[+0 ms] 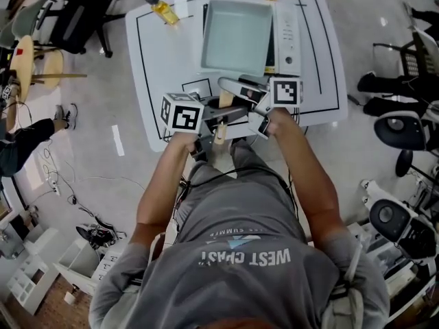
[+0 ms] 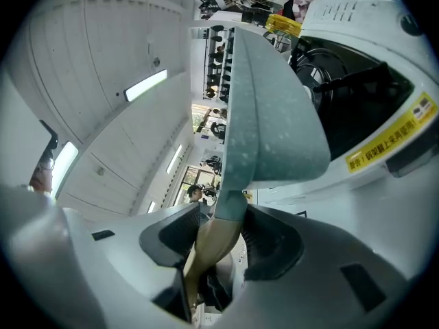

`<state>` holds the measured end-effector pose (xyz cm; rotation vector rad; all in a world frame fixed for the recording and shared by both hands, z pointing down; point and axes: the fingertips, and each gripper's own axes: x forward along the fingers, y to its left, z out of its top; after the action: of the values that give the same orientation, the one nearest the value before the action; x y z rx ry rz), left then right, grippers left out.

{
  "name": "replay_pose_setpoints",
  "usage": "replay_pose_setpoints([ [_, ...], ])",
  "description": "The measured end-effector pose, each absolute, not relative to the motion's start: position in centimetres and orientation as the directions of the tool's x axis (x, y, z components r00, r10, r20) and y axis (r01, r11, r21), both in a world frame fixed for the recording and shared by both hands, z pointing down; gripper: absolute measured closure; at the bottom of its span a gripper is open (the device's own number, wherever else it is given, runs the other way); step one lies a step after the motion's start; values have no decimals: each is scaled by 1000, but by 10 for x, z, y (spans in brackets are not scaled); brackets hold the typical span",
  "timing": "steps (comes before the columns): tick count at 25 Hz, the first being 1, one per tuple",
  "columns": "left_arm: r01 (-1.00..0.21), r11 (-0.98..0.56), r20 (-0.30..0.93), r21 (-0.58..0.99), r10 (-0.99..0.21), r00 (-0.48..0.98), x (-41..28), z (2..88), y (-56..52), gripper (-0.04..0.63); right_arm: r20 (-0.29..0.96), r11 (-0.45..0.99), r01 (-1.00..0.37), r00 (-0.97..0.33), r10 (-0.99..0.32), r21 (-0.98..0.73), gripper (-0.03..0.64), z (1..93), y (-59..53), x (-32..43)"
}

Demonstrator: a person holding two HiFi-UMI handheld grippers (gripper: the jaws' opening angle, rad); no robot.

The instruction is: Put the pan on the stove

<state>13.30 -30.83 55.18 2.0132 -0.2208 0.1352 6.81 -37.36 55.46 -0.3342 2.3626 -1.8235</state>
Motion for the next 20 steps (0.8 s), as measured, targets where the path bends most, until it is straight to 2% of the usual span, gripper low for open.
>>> replay_pose_setpoints([
  [16,-216,-376,194,901,-96,976,141,584,-336,480,8,187,-64,-958,-288,-980,425,589,-401,78],
  [20,-192,-365,164,911,-107,981,143,580,-346,477,-26,157,-23,-953,-302,-987,422,587,-410,80],
])
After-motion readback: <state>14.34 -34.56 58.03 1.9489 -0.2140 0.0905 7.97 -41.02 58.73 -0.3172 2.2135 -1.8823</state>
